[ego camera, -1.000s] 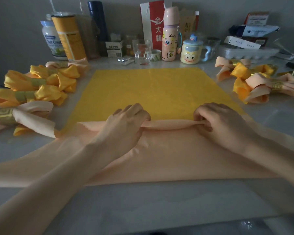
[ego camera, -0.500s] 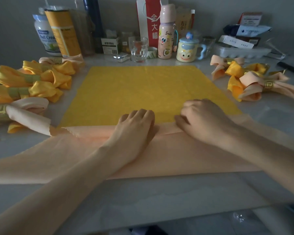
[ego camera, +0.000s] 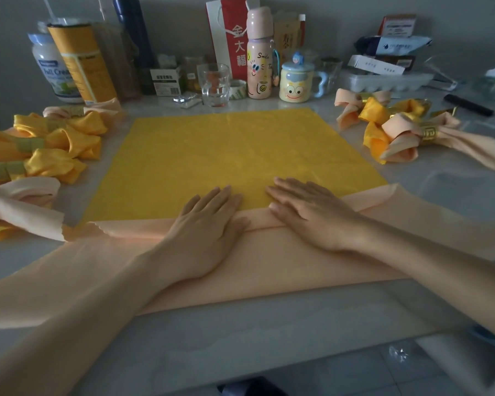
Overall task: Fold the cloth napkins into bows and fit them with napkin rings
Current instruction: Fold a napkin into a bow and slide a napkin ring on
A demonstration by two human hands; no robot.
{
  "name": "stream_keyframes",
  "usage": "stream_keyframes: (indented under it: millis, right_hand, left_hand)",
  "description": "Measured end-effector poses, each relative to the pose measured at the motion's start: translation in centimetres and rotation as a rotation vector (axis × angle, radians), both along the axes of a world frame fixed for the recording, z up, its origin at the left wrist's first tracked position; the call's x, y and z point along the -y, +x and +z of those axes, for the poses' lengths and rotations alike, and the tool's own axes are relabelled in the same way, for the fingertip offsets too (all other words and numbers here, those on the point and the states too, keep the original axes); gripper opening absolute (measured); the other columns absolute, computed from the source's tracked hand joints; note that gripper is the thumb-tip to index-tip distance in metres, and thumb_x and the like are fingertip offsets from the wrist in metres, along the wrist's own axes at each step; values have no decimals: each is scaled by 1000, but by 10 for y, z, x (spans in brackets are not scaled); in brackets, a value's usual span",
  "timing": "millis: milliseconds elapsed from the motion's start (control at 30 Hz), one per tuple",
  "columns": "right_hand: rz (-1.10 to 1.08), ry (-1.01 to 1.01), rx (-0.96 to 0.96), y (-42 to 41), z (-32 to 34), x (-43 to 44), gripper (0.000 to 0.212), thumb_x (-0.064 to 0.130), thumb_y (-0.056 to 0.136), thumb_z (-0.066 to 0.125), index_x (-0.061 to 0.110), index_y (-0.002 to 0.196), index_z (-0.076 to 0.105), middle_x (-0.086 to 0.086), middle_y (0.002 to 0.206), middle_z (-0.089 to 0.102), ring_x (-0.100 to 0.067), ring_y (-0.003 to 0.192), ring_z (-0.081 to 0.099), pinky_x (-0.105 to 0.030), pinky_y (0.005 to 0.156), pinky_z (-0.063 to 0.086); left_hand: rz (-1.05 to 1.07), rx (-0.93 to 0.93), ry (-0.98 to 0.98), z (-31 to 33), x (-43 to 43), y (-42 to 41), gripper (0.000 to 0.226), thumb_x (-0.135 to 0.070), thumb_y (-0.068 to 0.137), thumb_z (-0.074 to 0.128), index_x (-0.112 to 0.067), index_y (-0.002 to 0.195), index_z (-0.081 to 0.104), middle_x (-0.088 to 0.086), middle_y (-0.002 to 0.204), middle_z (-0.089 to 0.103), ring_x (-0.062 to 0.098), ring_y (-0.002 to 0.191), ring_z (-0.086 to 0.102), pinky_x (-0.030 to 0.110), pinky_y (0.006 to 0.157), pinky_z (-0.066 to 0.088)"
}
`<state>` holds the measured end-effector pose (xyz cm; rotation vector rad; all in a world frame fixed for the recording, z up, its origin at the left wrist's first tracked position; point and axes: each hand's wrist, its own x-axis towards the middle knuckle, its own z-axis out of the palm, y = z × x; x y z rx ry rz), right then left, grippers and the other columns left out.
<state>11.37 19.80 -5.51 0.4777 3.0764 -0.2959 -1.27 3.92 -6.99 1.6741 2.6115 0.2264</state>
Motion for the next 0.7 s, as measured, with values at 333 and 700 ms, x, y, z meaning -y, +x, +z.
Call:
stream_keyframes:
  millis: [333,700]
  right_hand:
    - [92,-101,-510,42,-2,-19,14,14,85,63,12,98,67,8,89,61,-4,88,52,-11,80,35]
    - [240,175,-468,62,1,0,29,34,91,39,15,80,58,4,80,56,-16,74,51,-29,72,34]
  left_hand:
    - [-129,-1,254,6,11,9,58,-54,82,26,-22,118,59,-5,122,59,20,115,53,32,101,31]
    - [28,77,577,22,14,26,42,-48,89,39,-17,81,68,-7,83,68,21,72,64,32,62,51]
